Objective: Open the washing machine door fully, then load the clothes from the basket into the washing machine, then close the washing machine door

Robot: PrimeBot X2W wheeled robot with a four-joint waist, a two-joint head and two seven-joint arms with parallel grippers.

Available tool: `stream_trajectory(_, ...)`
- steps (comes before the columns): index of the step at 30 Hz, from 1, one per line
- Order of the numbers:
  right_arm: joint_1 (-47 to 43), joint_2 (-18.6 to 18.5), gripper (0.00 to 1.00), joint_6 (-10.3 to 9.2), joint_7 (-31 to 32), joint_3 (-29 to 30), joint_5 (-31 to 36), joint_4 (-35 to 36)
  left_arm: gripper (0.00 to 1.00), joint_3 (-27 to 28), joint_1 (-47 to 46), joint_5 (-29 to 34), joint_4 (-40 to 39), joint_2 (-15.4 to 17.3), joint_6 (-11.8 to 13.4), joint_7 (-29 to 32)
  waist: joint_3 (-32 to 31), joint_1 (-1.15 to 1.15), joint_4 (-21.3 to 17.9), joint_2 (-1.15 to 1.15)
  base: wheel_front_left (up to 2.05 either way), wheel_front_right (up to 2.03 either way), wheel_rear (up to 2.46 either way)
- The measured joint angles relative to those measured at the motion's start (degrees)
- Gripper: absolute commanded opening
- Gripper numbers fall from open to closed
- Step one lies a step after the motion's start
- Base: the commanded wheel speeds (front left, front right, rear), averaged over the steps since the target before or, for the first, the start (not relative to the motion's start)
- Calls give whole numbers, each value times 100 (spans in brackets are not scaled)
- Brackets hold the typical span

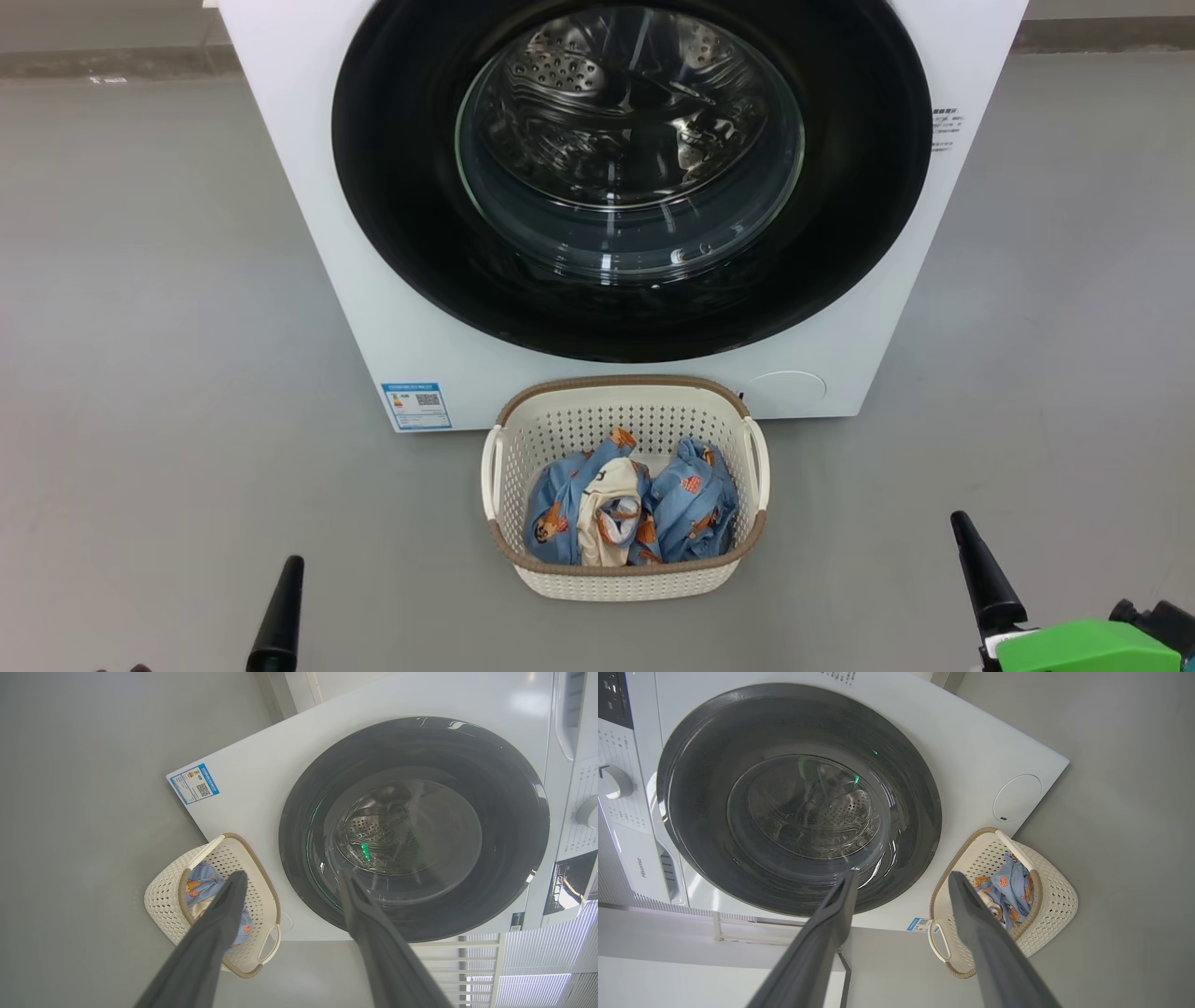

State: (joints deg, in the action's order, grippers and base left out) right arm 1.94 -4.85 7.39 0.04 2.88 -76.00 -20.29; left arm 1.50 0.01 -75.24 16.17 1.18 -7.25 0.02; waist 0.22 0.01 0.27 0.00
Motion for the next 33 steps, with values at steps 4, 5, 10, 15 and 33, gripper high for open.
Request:
stream_trajectory(4,59,-12,100,0,-43,-24,250,0,100,-18,-1,254,-9,-1,0,-54,-1,0,3,0,0,0,0)
stream_trajectory(5,61,-14,100,0,-71,-31,311,-1,100,-25,-1,350,-15,0,0,-59,-1,0,4,0,0,0,0)
stream_trajectory(10,73,-48,100,0,-146,-68,695,-23,100,-49,-1,767,-51,-1,0,-136,-4,0,7,0,0,0,0)
stream_trajectory(15,77,-100,100,0,-229,-126,1113,-67,100,-66,-1,1246,-77,3,0,-214,-10,0,7,0,0,0,0)
stream_trajectory(33,229,-218,100,0,-524,-243,2447,-160,100,-149,-2,2755,-237,20,-2,-514,-30,0,20,0,0,0,0)
